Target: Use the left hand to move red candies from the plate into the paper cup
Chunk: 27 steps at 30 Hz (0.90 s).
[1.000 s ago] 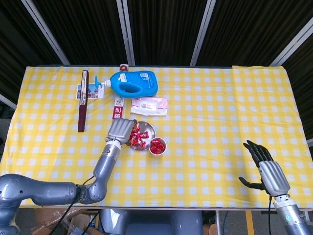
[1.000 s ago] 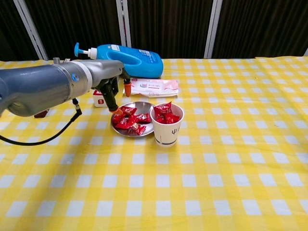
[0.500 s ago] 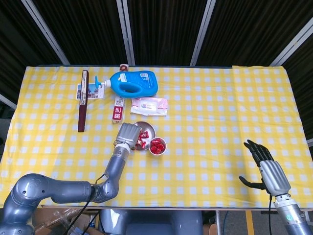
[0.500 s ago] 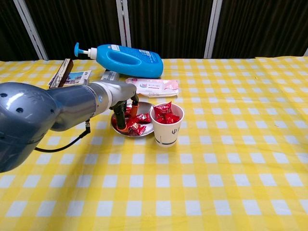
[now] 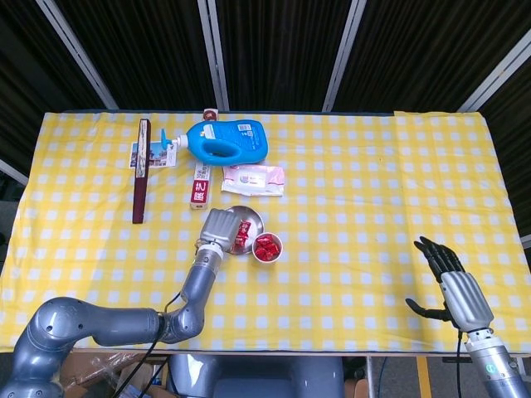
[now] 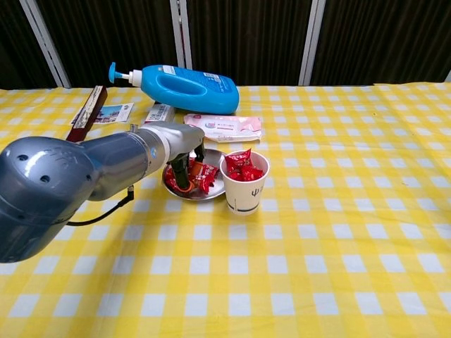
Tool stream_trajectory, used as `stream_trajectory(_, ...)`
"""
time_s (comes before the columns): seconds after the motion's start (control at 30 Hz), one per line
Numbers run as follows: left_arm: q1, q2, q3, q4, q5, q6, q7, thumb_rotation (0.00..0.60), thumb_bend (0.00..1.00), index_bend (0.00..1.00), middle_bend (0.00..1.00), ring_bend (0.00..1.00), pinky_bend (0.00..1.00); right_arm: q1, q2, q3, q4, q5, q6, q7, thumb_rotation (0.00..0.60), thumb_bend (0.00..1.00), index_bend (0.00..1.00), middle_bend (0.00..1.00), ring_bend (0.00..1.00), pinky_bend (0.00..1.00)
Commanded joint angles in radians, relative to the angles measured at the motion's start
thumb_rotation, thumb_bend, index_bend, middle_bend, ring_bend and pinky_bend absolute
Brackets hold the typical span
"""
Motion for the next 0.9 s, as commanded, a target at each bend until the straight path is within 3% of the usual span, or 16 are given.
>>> stream_trajectory(0.03,0.007,0.014,-0.009,-0.018,0.018,0.012,-0.012,0.600,0.41,0.60,0.87,0.96,1.00,0.000,0.000,0.000,0.000,-0.001,0.000,0.000,0.600,0.28,0.00,0.00,0.00,0.00)
stream_trajectory(0.3,0.017,0.078,-0.058,-0.106,0.058,0.058,-0.040,0.600,0.41,0.59,0.87,0.96,1.00,-0.001,0.000,0.000,0.000,-0.001,0.003,-0.001,0.600,0.28,0.00,0.00,0.00,0.00)
stream_trajectory(0.53,0.008,0.151,-0.123,-0.275,0.122,0.093,-0.075,0.600,0.41,0.59,0.87,0.96,1.00,-0.002,-0.003,0.001,0.001,-0.002,0.007,-0.007,0.600,0.28,0.00,0.00,0.00,0.00)
stream_trajectory(0.9,-0.041,0.129,-0.100,-0.338,0.081,0.097,-0.019,0.600,0.42,0.58,0.86,0.96,1.00,-0.005,-0.005,0.003,0.004,-0.002,0.015,-0.004,0.600,0.28,0.00,0.00,0.00,0.00)
